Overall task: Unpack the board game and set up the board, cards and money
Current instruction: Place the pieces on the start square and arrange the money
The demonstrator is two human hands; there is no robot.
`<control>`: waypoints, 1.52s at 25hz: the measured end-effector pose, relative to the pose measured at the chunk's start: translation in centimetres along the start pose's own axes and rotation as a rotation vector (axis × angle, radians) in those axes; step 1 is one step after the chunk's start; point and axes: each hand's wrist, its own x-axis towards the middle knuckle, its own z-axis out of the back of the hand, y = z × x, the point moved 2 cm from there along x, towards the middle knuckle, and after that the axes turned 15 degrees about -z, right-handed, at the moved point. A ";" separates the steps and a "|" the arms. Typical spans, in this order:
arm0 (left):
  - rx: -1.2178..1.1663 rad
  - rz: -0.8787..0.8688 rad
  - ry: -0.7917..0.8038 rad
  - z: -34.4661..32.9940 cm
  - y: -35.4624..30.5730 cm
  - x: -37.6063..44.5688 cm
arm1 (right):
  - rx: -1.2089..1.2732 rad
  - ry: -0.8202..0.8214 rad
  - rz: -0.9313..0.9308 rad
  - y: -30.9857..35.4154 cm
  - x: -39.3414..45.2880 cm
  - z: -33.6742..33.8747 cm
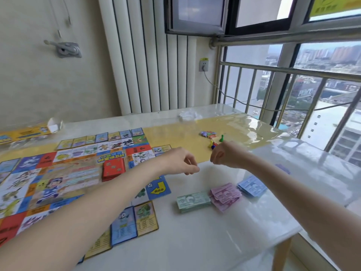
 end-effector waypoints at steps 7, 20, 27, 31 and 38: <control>0.118 -0.004 -0.071 0.1 0.3 2.6 | 0.075 -0.259 -0.160 -2.6 4.7 0.5; -0.019 0.000 -0.222 0.4 1.7 4.2 | -0.091 -0.115 0.021 -1.6 7.1 -1.8; -0.058 -0.005 -0.254 -0.2 2.0 4.2 | -0.086 -0.124 0.036 -1.8 5.9 -0.6; -0.132 -0.055 -0.424 0.8 0.9 3.5 | 0.043 -0.202 0.107 0.1 4.0 1.2; -0.054 0.028 -0.461 4.1 2.6 -2.7 | 0.364 0.099 0.343 6.9 1.3 -0.8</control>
